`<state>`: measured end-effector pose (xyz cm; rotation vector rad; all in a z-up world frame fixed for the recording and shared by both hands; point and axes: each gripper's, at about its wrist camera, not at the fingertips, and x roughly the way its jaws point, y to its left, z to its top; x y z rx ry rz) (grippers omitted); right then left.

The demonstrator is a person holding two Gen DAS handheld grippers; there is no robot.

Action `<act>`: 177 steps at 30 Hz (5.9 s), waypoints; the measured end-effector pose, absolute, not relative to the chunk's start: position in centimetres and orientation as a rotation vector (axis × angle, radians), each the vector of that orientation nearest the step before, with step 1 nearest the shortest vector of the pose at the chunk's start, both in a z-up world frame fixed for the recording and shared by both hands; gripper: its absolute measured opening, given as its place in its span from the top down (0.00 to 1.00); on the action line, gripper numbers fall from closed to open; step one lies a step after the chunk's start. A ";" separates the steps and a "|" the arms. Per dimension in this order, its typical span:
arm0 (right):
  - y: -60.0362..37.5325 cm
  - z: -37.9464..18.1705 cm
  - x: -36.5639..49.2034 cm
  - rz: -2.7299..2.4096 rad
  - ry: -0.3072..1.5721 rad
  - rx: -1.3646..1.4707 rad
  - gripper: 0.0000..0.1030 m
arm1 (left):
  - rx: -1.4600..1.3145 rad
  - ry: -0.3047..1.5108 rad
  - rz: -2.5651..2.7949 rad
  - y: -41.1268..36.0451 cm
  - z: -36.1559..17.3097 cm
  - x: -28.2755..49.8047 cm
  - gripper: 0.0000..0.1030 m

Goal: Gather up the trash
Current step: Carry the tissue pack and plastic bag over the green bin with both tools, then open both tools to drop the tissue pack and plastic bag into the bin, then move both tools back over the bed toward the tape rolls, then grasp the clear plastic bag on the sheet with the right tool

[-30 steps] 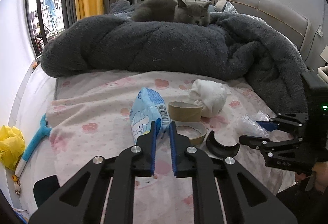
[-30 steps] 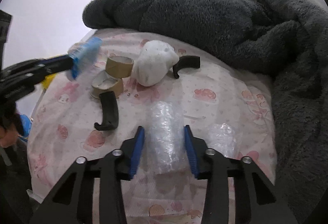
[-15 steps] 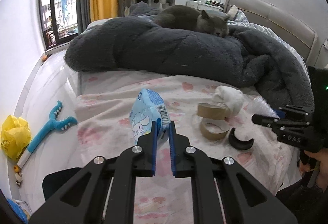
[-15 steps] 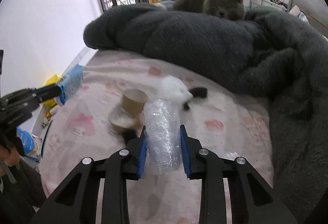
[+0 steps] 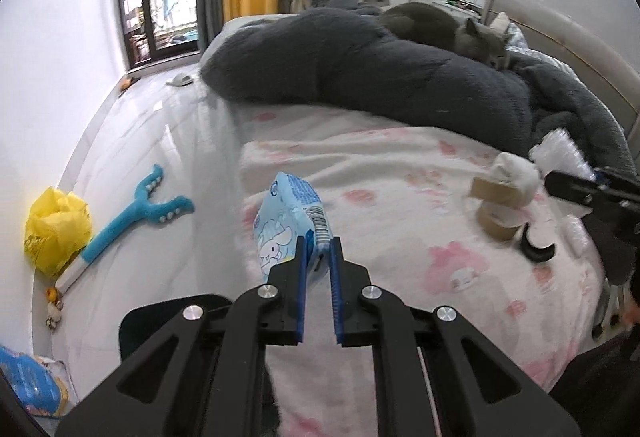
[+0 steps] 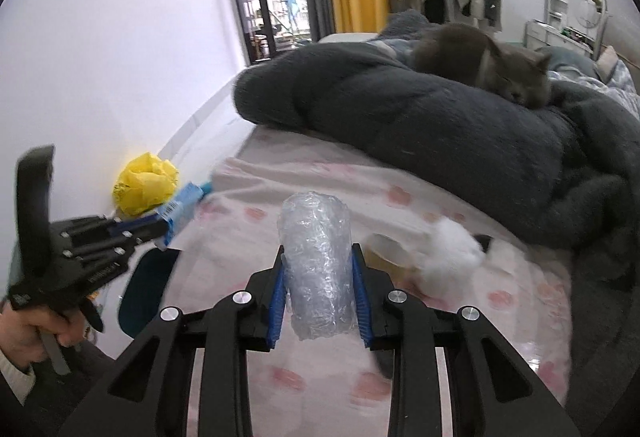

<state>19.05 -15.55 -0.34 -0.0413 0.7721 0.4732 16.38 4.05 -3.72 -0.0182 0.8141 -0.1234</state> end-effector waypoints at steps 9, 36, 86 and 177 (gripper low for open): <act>-9.0 0.4 18.9 0.586 0.767 -0.053 0.71 | -0.038 0.892 -0.017 9.4 -7.4 15.6 0.88; 6.8 -4.3 18.5 0.851 0.884 -0.070 0.71 | -0.137 1.267 0.101 20.6 -17.2 12.3 0.88; 18.4 -19.1 16.2 0.846 1.250 -0.378 0.66 | -0.163 0.664 0.135 26.3 1.2 5.0 0.53; -32.9 -7.9 17.3 0.306 0.836 0.154 0.32 | 0.022 0.734 -0.340 -12.7 -4.7 20.5 0.31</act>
